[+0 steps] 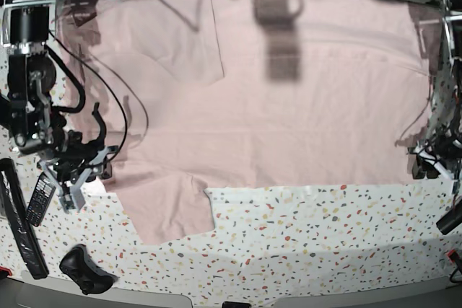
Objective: Fold the T-shirt properly
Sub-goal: 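Move both grippers to the shirt's side edges and pinch the fabric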
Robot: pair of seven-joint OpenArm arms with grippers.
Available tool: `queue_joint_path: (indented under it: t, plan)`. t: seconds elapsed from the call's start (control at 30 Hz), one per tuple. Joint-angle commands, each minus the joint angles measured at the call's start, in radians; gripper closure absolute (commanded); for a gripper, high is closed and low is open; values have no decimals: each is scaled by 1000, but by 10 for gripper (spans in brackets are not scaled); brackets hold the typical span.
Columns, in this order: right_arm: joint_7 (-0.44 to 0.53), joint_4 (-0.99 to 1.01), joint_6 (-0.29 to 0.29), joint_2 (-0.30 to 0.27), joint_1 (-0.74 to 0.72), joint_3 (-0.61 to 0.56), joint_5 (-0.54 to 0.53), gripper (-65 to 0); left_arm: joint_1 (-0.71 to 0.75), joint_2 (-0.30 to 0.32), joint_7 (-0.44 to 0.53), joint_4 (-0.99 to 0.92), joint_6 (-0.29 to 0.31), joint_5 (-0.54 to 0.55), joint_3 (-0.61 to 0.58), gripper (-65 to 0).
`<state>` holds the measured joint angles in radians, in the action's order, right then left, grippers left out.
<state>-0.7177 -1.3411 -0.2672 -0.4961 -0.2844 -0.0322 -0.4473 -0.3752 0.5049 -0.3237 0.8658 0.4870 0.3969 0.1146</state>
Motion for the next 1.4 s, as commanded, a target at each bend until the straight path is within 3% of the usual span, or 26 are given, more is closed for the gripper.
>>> queue_joint_path:
  t: [0.0, 0.1, 0.23, 0.3, 0.53, 0.67, 0.83, 1.03, 1.13, 1.2, 1.23, 1.37]
  plan:
    - [10, 7, -15, -16, -43, 8, -23, -205, -59, 24, 47, -44, -4, 12, -2, -220]
    - [-23, 57, -46, -16, -88, 8, -64, -205, -154, 24, 117, -237, 1, 11, -7, -220]
    - [-26, 62, -66, -16, -103, 8, -70, -205, -239, 20, 171, -420, 114, -57, -7, -219]
    - [-27, 62, -68, -16, -103, 8, -69, -205, -256, 14, 188, -462, 136, -94, -7, -219]
    - [-35, 62, -68, -16, -103, 8, -69, -205, -256, -19, 167, -477, 137, -94, -7, -216]
    - [-38, 62, -68, -17, -103, 8, -69, -206, -256, -45, 163, -481, 80, -122, -7, -215]
    - [-24, 62, -68, -16, -120, 8, -58, -206, -254, -76, 114, -481, 82, -161, -7, -208]
    - [-22, 62, -68, -16, -154, 8, 3, -206, -251, -82, 111, -481, 82, -161, -7, 0]
    - [14, 72, -68, -16, -182, 8, 90, -208, -251, -78, 117, -481, 82, -161, -7, 0]
    - [14, 115, -70, -16, -220, 8, 113, -243, -251, -77, 116, -481, 82, -161, -7, 0]
    - [15, 151, -78, -16, -242, 7, 112, -267, -251, -76, 115, -481, 82, -161, -7, 0]
    - [55, 389, -210, -9, -354, 6, 110, -313, -251, -76, 112, -481, 82, -161, -7, 0]
